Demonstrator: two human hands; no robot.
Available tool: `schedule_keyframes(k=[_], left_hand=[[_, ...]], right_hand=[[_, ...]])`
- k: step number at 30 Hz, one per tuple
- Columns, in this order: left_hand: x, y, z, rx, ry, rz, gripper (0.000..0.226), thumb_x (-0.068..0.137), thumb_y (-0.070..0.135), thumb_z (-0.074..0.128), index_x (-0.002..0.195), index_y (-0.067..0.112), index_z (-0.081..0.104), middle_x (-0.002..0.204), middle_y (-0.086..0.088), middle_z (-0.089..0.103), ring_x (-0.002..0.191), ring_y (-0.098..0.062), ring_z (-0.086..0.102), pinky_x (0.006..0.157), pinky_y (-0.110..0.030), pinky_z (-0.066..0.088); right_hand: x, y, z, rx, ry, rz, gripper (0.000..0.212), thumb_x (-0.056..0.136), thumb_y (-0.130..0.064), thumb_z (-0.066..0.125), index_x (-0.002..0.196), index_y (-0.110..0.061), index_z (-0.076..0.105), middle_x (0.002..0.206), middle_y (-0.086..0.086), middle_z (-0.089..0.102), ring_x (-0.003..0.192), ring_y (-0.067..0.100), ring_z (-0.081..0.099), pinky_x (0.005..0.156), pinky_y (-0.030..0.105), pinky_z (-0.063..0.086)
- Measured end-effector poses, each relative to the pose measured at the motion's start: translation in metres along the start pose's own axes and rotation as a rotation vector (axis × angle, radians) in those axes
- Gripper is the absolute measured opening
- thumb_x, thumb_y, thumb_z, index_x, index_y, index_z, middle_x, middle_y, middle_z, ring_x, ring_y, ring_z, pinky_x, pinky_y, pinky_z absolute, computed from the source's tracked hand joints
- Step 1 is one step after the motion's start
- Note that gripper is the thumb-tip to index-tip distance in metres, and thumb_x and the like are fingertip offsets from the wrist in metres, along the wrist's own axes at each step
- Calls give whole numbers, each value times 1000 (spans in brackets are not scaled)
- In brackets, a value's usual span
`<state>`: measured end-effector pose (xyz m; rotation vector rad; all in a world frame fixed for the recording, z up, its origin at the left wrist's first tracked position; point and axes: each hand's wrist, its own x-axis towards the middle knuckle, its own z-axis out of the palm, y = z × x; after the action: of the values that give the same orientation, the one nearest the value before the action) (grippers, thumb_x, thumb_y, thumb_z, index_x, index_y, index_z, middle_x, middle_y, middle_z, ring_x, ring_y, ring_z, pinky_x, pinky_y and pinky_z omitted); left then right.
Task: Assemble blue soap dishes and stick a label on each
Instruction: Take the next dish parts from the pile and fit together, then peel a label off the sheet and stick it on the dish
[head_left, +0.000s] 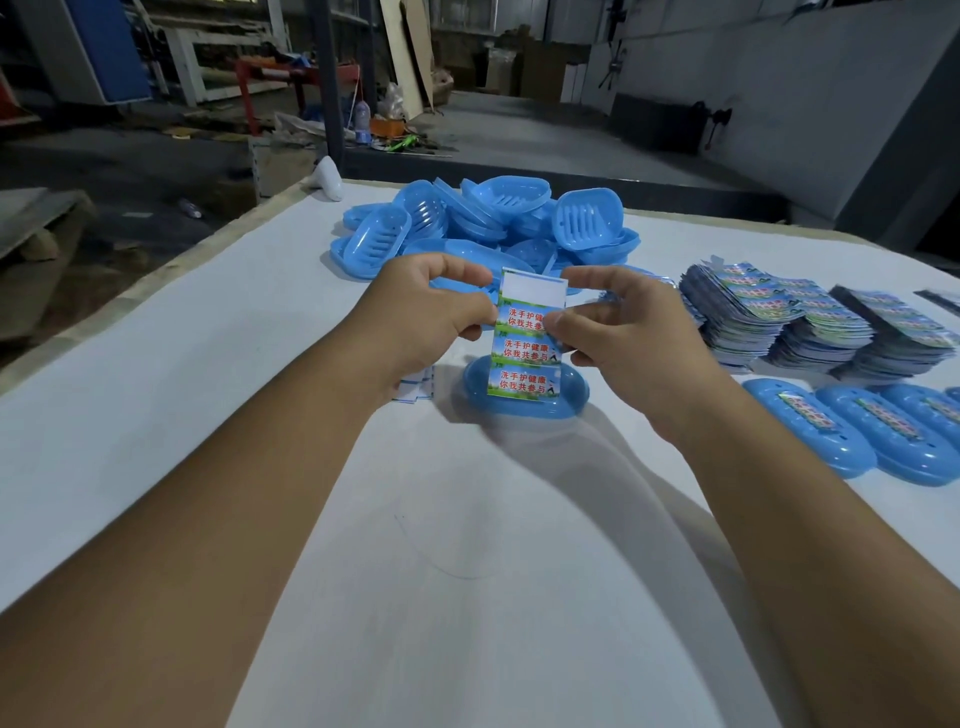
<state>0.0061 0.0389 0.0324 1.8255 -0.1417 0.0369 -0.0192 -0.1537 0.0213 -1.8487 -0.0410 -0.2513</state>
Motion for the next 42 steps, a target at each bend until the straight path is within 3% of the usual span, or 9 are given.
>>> schedule_keyframes(k=[3, 6, 10, 16, 23, 27, 33, 38, 42], left_hand=[[-1, 0, -1, -6, -17, 13, 21, 85, 15, 80, 99, 27, 70, 97, 5, 73, 60, 5, 68, 44, -9, 44], [-2, 1, -1, -21, -44, 30, 24, 83, 17, 82, 101, 28, 70, 91, 5, 76, 61, 4, 67, 47, -10, 45], [-3, 1, 0, -14, -61, 65, 25, 83, 20, 82, 101, 29, 68, 76, 9, 77, 63, 2, 68, 49, -9, 45], [-5, 0, 2, -33, -73, 111, 25, 83, 17, 81, 101, 27, 67, 72, 7, 76, 61, 2, 65, 51, -8, 44], [-6, 1, 4, -7, -75, 134, 28, 81, 19, 83, 100, 28, 65, 77, 6, 78, 65, 0, 67, 52, -8, 43], [-7, 1, 6, -3, -65, 157, 27, 81, 17, 84, 97, 27, 64, 73, 7, 77, 62, 2, 66, 52, -7, 44], [-5, 1, 6, 10, -23, 141, 27, 81, 16, 83, 96, 27, 63, 71, 10, 76, 59, 3, 64, 51, -7, 43], [-3, 1, 3, 78, 46, 106, 25, 80, 16, 81, 91, 28, 62, 73, 3, 73, 48, 5, 55, 46, -12, 41], [3, -2, -3, 203, 120, 58, 23, 80, 19, 78, 86, 30, 59, 89, -2, 71, 71, -10, 62, 51, -22, 41]], right_hand=[[1, 2, 1, -7, 25, 18, 37, 89, -22, 78, 121, -25, 61, 82, -7, 78, 79, 10, 75, 68, 26, 62], [1, 3, 2, -86, 112, -18, 26, 84, -26, 83, 100, -23, 63, 82, -4, 71, 70, 11, 65, 64, 30, 57], [-4, -1, 3, -96, 52, -46, 20, 84, -28, 82, 72, -17, 71, 62, -6, 70, 51, 2, 53, 47, 18, 42], [-12, -6, 8, -77, -19, -86, 29, 85, -41, 79, 76, -13, 79, 86, 25, 71, 64, 20, 50, 56, 34, 40], [-11, -8, 7, -145, 7, -57, 26, 86, -37, 75, 70, -17, 79, 74, 2, 76, 58, 4, 60, 50, 24, 45], [-13, -9, 8, -149, 9, -56, 28, 85, -40, 76, 71, -16, 80, 74, 2, 76, 59, 5, 59, 49, 25, 44], [-11, -9, 7, -74, 1, -29, 24, 87, -27, 73, 69, -13, 78, 72, 1, 75, 59, 6, 60, 45, 20, 45], [-7, -6, 1, -72, 0, -1, 24, 89, -26, 72, 71, -11, 79, 75, 4, 76, 59, 6, 60, 46, 20, 45], [-5, -4, -5, -55, -10, 40, 22, 86, -27, 73, 73, -10, 79, 75, 0, 77, 58, 6, 60, 44, 19, 44]])
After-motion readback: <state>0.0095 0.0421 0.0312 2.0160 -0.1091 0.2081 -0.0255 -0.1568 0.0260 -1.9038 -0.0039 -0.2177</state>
